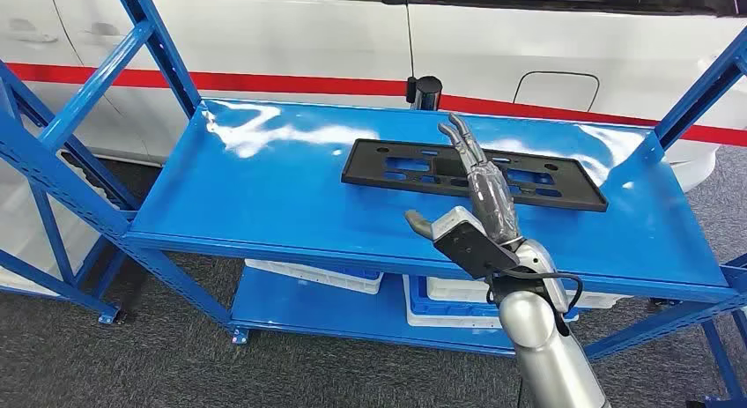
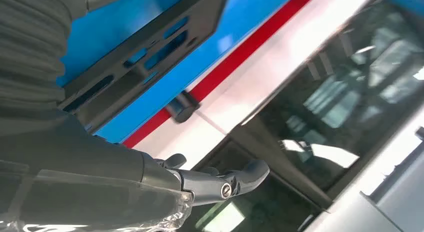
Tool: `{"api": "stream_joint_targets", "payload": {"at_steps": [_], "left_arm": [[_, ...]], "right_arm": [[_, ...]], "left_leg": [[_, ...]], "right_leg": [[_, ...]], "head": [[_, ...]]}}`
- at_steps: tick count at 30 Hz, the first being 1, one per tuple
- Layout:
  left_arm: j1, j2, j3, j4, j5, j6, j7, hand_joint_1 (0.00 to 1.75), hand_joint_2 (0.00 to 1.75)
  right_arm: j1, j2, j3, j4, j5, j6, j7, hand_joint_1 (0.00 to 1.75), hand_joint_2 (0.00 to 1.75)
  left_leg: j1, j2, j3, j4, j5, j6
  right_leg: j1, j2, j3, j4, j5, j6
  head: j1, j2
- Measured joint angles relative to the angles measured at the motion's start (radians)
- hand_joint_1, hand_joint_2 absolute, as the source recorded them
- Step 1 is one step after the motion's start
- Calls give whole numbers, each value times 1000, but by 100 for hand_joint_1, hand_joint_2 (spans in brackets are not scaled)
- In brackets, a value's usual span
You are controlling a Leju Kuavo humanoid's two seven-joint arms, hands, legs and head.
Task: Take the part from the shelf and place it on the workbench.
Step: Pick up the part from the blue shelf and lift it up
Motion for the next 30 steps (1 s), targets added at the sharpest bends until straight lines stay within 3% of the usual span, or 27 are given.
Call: {"api": "stream_joint_targets", "payload": {"at_steps": [3,10,16,25,30], "left_arm": [[-2,0,1,0,-7,-8,-3,0,0],[-3,-2,2,1,-49,-12,61,0,0],[-4,-1,2,1,-74,-11,87,0,0],[-4,0,2,1,-92,-15,85,0,0],[-3,1,2,1,-116,-20,84,0,0]], "right_arm": [[-48,14,14,91,93,-48,31,0,175],[-243,114,23,470,353,-208,120,0,175],[-323,167,28,666,471,-250,180,0,175],[-337,184,-24,729,465,-254,169,0,175],[-311,179,-106,643,397,-246,133,0,175]], "left_leg": [[0,0,1,0,0,0],[1,0,2,0,1,1],[1,0,2,0,1,0],[0,0,2,0,1,1],[0,-1,2,0,1,1]], "right_leg": [[0,0,0,0,0,0],[1,0,1,1,0,0],[1,0,1,0,0,0],[0,0,1,0,0,0],[0,-1,1,0,0,0]], "head": [[0,0],[0,0],[0,0],[0,0],[0,0]]}}
